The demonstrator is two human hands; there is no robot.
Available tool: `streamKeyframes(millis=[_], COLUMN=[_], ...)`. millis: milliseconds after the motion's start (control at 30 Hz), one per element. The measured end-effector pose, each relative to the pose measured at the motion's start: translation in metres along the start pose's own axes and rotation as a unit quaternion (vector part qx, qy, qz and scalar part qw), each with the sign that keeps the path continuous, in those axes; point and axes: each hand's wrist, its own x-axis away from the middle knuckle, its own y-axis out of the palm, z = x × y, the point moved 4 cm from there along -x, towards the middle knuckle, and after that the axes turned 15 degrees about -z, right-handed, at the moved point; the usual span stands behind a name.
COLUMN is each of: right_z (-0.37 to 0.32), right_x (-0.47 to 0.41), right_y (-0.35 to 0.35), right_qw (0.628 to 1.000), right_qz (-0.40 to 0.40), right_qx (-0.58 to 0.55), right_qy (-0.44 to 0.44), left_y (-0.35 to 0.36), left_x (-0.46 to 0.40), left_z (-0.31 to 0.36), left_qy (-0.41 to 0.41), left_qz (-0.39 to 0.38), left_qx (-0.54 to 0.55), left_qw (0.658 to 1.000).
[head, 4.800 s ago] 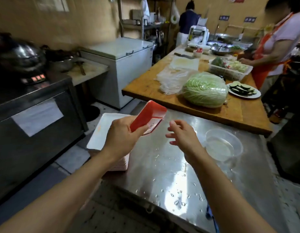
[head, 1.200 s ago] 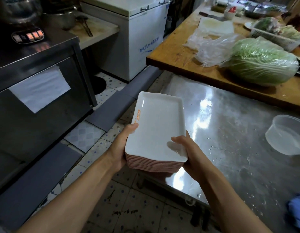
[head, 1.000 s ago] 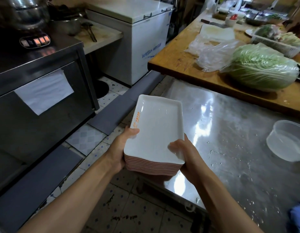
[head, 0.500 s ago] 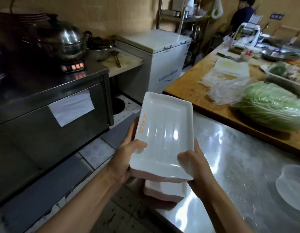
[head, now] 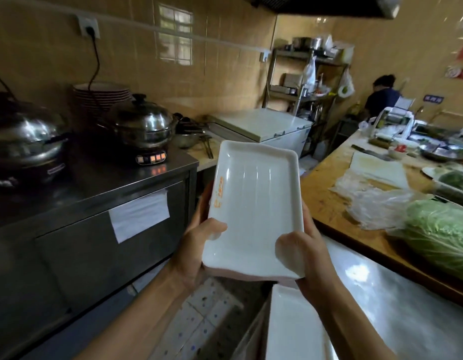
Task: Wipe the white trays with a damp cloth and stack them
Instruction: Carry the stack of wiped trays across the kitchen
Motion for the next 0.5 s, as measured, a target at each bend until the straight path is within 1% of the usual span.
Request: streamKeyframes(millis=[67, 233, 367, 500], right_z=[-0.001, 0.004, 0.014, 0.025], right_x=[-0.026, -0.100, -0.155, -0.200], right_y=[0.013, 0.051, 0.073, 0.079], right_qw=[1.000, 0.998, 0.997, 0.996], right_qz=[0.001, 0.027, 0.056, 0.077], right_qx=[0.014, 0.023, 0.009, -0.003], right_qy=[-0.017, -0.057, -0.060, -0.052], left_y=[-0.026, -0.107, -0.166, -0.206], left_x=[-0.010, -0.046, -0.077, -0.110], left_z=[0.010, 0.035, 0.049, 0.054], left_qy=[0.019, 0.028, 0.021, 0.025], left_qz=[-0.008, -0.028, -0.057, -0.069], left_qx=[0.000, -0.015, -0.040, -0.047], left_qw=[1.000, 0.999, 0.997, 0.996])
